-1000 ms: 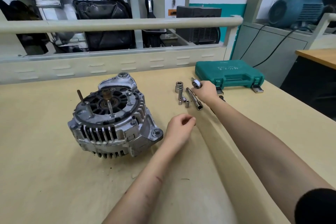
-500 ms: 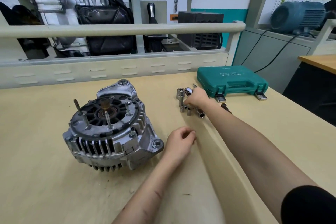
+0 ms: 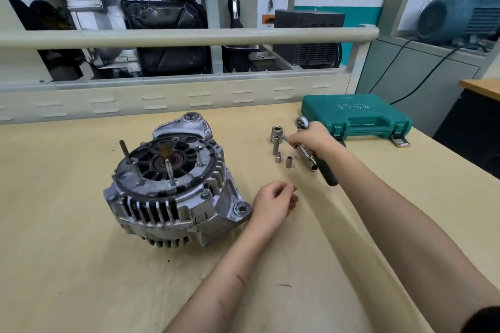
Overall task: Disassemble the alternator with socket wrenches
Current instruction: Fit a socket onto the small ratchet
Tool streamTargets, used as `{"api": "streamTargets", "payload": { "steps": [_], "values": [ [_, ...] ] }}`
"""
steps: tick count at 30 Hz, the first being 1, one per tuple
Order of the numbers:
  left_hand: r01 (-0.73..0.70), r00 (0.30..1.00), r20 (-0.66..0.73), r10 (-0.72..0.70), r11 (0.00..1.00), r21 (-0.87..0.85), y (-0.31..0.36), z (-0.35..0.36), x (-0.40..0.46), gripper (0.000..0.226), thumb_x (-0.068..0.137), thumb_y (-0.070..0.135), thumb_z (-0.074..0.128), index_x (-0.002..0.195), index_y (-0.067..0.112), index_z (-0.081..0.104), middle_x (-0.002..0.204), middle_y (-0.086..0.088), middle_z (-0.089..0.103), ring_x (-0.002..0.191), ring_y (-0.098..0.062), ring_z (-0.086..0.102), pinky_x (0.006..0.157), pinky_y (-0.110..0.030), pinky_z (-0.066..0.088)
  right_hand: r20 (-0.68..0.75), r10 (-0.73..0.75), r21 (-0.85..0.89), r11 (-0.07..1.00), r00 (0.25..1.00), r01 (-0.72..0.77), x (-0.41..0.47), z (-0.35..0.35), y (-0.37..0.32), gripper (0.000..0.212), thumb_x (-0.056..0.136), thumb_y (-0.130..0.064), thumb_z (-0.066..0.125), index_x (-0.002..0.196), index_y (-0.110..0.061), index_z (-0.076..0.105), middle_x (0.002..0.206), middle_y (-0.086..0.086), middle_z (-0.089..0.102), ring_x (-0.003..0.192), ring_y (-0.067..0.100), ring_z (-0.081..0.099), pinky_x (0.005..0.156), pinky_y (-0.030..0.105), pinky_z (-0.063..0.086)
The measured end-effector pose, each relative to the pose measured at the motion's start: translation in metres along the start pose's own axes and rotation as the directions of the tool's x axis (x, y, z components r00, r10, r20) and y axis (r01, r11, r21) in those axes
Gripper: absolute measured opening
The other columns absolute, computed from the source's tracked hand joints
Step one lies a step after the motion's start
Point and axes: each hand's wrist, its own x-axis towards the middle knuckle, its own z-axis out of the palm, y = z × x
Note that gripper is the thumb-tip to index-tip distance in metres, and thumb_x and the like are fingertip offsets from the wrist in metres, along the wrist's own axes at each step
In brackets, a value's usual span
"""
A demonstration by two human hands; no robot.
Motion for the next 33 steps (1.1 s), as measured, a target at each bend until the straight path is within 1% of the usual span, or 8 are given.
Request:
{"api": "streamTargets", "payload": {
  "steps": [2, 7, 10, 12, 15, 18, 25, 33],
  "values": [
    [0.05, 0.999, -0.016, -0.052, 0.99, -0.129, 0.01, 0.003, -0.003, 0.025, 0.098, 0.022, 0.042, 0.076, 0.016, 0.052, 0.066, -0.005, 0.056, 0.05, -0.012, 0.05, 0.043, -0.021, 0.037, 0.044, -0.061, 0.137, 0.989, 0.997, 0.055, -0.029, -0.012, 0.006, 0.028, 0.066, -0.004, 0.063, 0.053, -0.014, 0.041, 0.042, -0.001, 0.033, 0.037, 0.014, 0.025, 0.036, 0.014, 0.021],
    [0.041, 0.999, -0.013, -0.046, 0.961, -0.273, 0.032, 0.009, -0.013, 0.034, 0.096, 0.041, 0.04, 0.082, 0.013, 0.052, 0.055, -0.001, 0.05, 0.032, -0.01, 0.043, 0.035, -0.017, 0.035, 0.219, -0.187, 0.301, 0.946, 0.958, 0.116, -0.098, -0.021, 0.01, 0.038, 0.069, 0.006, 0.061, 0.045, -0.017, 0.043, 0.042, -0.002, 0.032, 0.034, 0.01, 0.021, 0.036, 0.015, 0.018],
    [-0.046, 0.998, -0.048, 0.033, 0.951, -0.305, 0.038, 0.009, -0.021, 0.031, 0.097, 0.032, 0.044, 0.077, 0.009, 0.05, 0.043, 0.006, 0.049, 0.032, -0.009, 0.041, 0.035, -0.017, 0.034, 0.223, -0.253, 0.375, 0.913, 0.941, 0.157, -0.123, -0.029, 0.001, 0.031, 0.076, 0.006, 0.06, 0.061, -0.012, 0.04, 0.043, -0.005, 0.038, 0.034, 0.008, 0.022, 0.036, 0.016, 0.018],
    [-0.05, 0.997, -0.073, 0.023, 0.922, -0.384, 0.044, 0.007, -0.024, 0.031, 0.098, 0.025, 0.043, 0.072, 0.008, 0.05, 0.039, 0.007, 0.048, 0.031, -0.008, 0.04, 0.035, -0.017, 0.035, 0.185, -0.271, 0.401, 0.898, 0.945, 0.179, -0.136, -0.035, -0.003, 0.02, 0.083, -0.006, 0.063, 0.079, -0.009, 0.044, 0.047, -0.007, 0.049, 0.034, 0.007, 0.025, 0.034, 0.017, 0.021],
    [0.079, 0.993, -0.017, -0.115, 0.779, -0.623, 0.056, 0.004, -0.025, 0.033, 0.098, 0.024, 0.043, 0.07, 0.009, 0.052, 0.038, 0.006, 0.046, 0.03, -0.006, 0.038, 0.034, -0.014, 0.033, 0.137, -0.239, 0.469, 0.871, 0.961, 0.15, -0.147, -0.041, 0.001, 0.026, 0.096, -0.032, 0.044, 0.099, -0.006, 0.043, 0.068, 0.003, 0.063, 0.032, 0.009, 0.027, 0.035, 0.017, 0.023],
    [0.2, 0.975, 0.096, -0.201, 0.597, -0.777, 0.062, 0.002, -0.027, 0.033, 0.096, 0.025, 0.047, 0.067, 0.009, 0.051, 0.039, 0.005, 0.045, 0.029, -0.004, 0.036, 0.032, -0.012, 0.031, 0.19, -0.287, 0.621, 0.776, 0.939, 0.111, -0.155, -0.041, 0.007, 0.032, 0.098, -0.032, 0.033, 0.091, -0.005, 0.048, 0.063, 0.007, 0.056, 0.029, 0.01, 0.028, 0.035, 0.014, 0.02],
    [0.259, 0.965, 0.197, -0.176, 0.488, -0.834, 0.061, 0.002, -0.031, 0.057, 0.094, 0.023, 0.049, 0.04, 0.009, 0.062, 0.038, 0.005, 0.044, 0.028, -0.002, 0.036, 0.031, -0.011, 0.031, 0.342, -0.383, 0.776, 0.631, 0.858, -0.028, -0.159, -0.036, 0.005, 0.03, 0.081, -0.034, 0.044, 0.082, -0.005, 0.048, 0.051, -0.001, 0.047, 0.031, 0.006, 0.032, 0.032, 0.011, 0.023],
    [0.269, 0.963, 0.227, -0.145, 0.48, -0.835, 0.061, 0.003, -0.033, 0.032, 0.093, 0.02, 0.05, 0.065, 0.006, 0.057, 0.043, 0.004, 0.048, 0.031, -0.001, 0.041, 0.032, -0.012, 0.034, 0.435, -0.347, 0.796, 0.579, 0.831, -0.175, -0.156, -0.034, 0.008, 0.031, 0.079, -0.033, 0.041, 0.069, -0.008, 0.056, 0.045, -0.002, 0.044, 0.025, 0.005, 0.03, 0.029, 0.008, 0.02]
  ]
}}
